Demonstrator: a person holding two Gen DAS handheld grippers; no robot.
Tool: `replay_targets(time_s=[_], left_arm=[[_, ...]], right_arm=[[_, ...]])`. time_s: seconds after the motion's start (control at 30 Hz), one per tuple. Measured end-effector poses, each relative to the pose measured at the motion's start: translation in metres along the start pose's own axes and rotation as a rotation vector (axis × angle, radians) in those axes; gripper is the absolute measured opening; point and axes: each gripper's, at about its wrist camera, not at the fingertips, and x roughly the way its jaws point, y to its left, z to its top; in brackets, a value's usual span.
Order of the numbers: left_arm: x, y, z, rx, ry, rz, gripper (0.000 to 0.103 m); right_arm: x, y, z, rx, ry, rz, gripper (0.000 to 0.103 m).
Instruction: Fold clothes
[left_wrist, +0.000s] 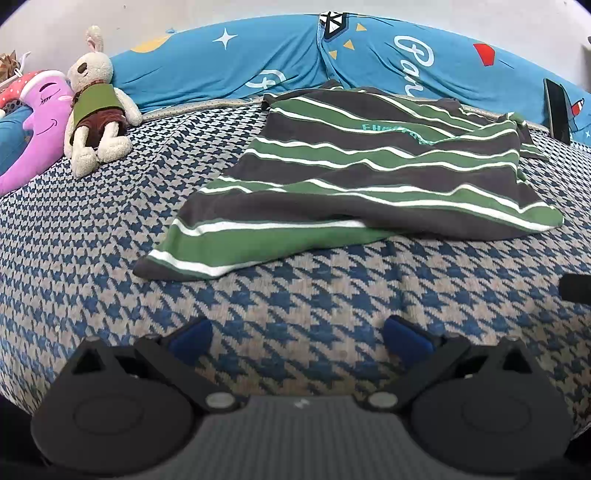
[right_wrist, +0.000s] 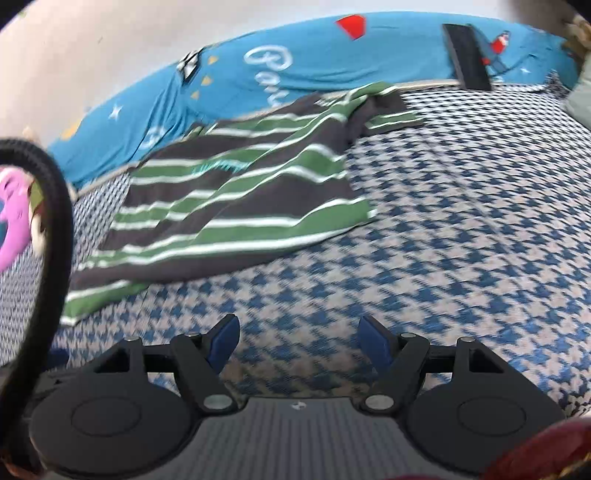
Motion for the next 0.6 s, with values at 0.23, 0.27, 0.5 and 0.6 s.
replay_targets(time_s=[0.23,0.27,0.5,0.6], left_arm=[[-0.005,0.001,0.012,-0.008,-0.038,-0.038,0.103],[-0.006,0.002,0.015,-0.010,-0.043,-0.038,0.103],[-0.005,0.015,0.046,-0.016,-0.054,-0.041,0.103],[-0.003,0.022,0.063,0.009,-0.043,-0.038,0.103]], right_arm=[[-0.001,-0.015,0.009,0.083,-0.031,0.035,0.065],[0.000,-0.015,0.011,0.087,-0.034,0.045,0.064],[0.017,-0.010,0.021,0.135,-0.036,0.109,0.062],[0.031,-0.011,0.027,0.186,-0.015,0.139,0.059]])
